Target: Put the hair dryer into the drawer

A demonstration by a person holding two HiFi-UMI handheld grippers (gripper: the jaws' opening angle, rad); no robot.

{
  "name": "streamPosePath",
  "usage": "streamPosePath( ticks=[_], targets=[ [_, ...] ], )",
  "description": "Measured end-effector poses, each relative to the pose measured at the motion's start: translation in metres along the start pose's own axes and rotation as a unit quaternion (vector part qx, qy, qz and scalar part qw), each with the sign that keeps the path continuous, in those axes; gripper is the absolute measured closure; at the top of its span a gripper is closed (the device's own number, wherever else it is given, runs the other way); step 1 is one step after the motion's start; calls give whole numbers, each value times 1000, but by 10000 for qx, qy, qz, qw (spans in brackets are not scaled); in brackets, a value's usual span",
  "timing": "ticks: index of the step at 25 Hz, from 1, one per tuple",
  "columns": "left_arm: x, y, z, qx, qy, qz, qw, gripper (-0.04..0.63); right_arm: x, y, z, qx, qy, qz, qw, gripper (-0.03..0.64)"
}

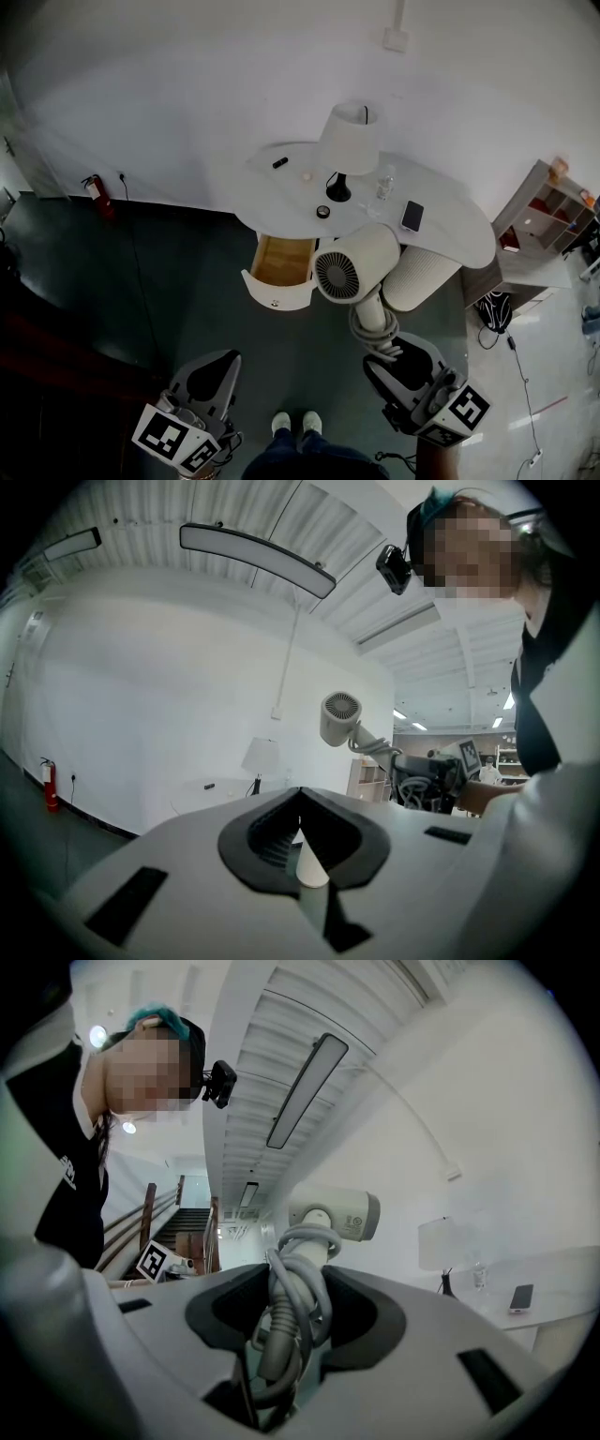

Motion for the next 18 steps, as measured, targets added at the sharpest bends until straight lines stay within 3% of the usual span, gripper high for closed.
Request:
streamPosePath(
  ticks=[18],
  targets=[
    [-27,-12,28,-20,297,11,9996,580,-24,0,-20,14,398,-19,9992,423]
  ],
)
Point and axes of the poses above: the fingertips, and each gripper's own axes: z forward along the fingers, x to its left, y out of its top, the point moved 2 cm from there along -z, backward along the fingers, and after that the axes turned 6 degrees about -y, right-handed, at the moved point
